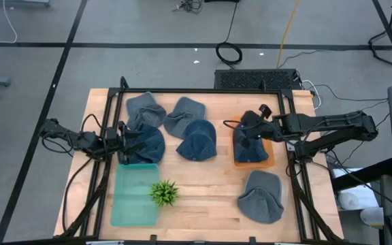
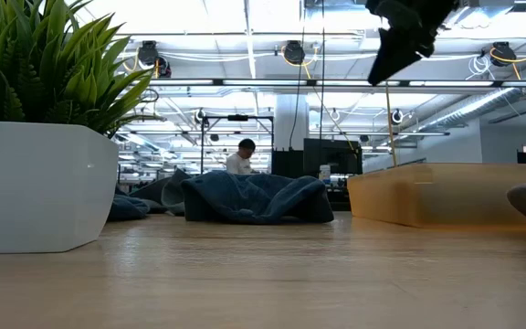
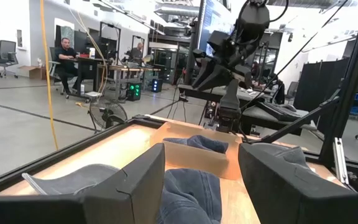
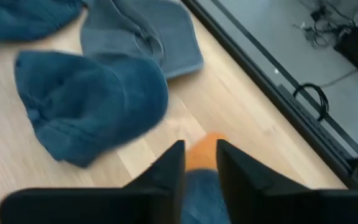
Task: Pick & Place hat
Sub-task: Put the right blue cap into the orange bin
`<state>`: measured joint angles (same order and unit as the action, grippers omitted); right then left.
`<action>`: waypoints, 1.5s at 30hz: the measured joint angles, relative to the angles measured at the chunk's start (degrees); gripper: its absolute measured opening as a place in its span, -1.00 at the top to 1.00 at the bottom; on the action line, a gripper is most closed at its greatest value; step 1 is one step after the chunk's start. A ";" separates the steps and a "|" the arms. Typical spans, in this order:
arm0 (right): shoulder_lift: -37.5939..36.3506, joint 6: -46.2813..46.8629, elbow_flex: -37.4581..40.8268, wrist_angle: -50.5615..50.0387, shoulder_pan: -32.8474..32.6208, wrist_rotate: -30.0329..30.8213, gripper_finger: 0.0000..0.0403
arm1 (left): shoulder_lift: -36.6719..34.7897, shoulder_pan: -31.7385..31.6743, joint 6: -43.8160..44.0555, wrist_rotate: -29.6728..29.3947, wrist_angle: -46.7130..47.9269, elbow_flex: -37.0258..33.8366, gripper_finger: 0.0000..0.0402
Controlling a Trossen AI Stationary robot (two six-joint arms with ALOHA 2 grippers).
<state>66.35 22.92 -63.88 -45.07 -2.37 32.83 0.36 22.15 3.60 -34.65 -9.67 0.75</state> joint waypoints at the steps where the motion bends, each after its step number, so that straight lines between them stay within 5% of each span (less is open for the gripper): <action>1: 0.00 -0.25 0.00 1.03 0.00 -0.01 0.49 | 0.00 0.00 0.00 0.00 0.00 0.00 -0.07; 8: -0.02 -8.05 5.71 19.46 -0.42 -1.65 0.09 | 0.00 0.00 1.91 0.50 0.24 0.00 -0.07; 24: -0.07 -20.62 35.01 94.73 -0.48 -16.38 -0.52 | 0.00 0.00 1.07 -1.82 -1.01 0.00 -0.07; 34: -0.04 -22.27 35.82 96.65 -0.48 -16.51 -0.56 | 4.44 0.00 -3.56 -4.45 0.59 5.49 -0.09; 45: -0.04 -22.30 35.82 96.26 -0.48 -16.51 -0.56 | 15.39 0.00 -3.72 -9.43 5.11 18.49 -0.56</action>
<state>66.30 0.62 -28.05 51.19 -2.85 16.32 15.75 22.15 -0.12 -44.09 -4.56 19.24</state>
